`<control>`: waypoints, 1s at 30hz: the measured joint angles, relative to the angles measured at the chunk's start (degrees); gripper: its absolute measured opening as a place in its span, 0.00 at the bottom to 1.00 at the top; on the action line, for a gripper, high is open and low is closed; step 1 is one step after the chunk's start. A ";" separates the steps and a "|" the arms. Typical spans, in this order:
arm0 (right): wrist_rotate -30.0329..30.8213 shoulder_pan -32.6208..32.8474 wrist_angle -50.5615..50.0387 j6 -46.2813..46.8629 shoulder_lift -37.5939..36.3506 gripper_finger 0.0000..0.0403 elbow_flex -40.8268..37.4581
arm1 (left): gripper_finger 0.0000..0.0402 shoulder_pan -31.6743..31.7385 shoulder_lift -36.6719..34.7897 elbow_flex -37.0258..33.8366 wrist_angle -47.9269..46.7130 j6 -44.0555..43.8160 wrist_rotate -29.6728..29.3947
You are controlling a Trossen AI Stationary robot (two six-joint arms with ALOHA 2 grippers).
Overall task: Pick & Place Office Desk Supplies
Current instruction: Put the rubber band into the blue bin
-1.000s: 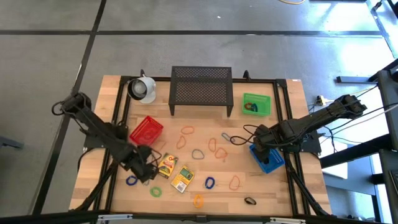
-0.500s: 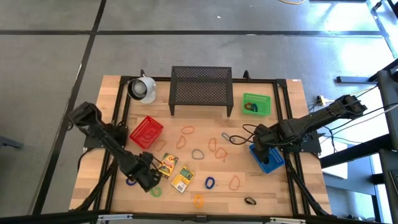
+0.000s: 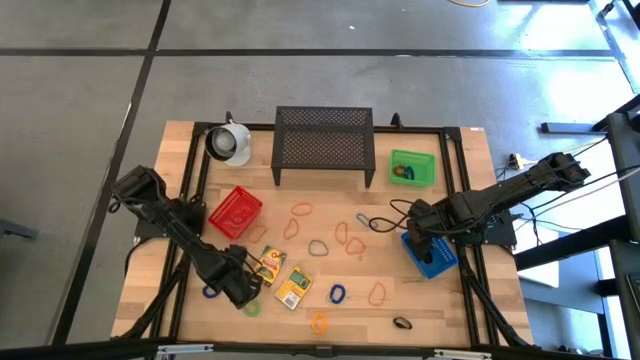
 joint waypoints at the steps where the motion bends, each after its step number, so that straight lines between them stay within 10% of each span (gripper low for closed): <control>1: 0.03 0.00 0.01 0.00 0.00 0.56 0.00 | 0.27 0.00 0.01 0.00 0.00 -0.03 0.02; 7: 1.33 0.00 0.24 0.20 0.00 0.56 0.02 | 0.03 -0.04 0.04 -0.06 0.38 -0.04 -0.15; 13: 1.22 0.00 0.24 0.22 0.00 0.56 0.02 | 0.01 -0.20 -2.72 -0.46 0.50 -0.40 -3.07; 23: 3.91 0.02 0.21 -3.09 -0.11 0.51 7.35 | 0.01 0.58 -12.67 -0.50 -0.93 3.80 -25.47; 30: 14.39 0.00 1.88 -8.74 -0.11 0.50 17.52 | 0.01 4.82 -16.94 -0.39 13.16 26.14 -47.34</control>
